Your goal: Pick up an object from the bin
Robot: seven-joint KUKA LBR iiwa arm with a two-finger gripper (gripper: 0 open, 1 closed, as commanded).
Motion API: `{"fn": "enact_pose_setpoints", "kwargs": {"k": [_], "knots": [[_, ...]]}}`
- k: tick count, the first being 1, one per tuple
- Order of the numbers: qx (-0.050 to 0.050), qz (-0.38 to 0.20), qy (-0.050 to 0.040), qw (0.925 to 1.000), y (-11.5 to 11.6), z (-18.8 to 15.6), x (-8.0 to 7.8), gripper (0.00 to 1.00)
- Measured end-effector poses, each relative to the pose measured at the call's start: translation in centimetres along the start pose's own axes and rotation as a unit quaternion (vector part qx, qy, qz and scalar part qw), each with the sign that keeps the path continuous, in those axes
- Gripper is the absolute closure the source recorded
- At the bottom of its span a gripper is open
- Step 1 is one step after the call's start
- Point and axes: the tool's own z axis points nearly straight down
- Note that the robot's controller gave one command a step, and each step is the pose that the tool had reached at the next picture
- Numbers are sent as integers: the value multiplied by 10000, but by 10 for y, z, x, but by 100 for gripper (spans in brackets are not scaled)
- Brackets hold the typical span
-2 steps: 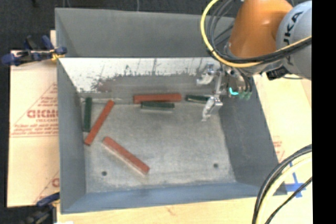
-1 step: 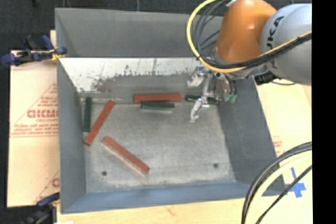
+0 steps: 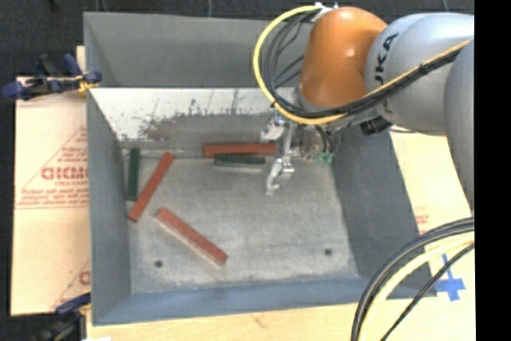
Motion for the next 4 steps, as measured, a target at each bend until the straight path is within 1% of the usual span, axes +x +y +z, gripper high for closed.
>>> {"fn": "enact_pose_setpoints", "kwargs": {"k": [1,2,3,4], "knots": [[-6,473,-8,9989,63,3,-10,0],[-19,610,-29,9981,84,8,-12,0],[-4,-46,16,10000,80,0,26,0],[-15,117,-49,9999,110,43,20,0]]}}
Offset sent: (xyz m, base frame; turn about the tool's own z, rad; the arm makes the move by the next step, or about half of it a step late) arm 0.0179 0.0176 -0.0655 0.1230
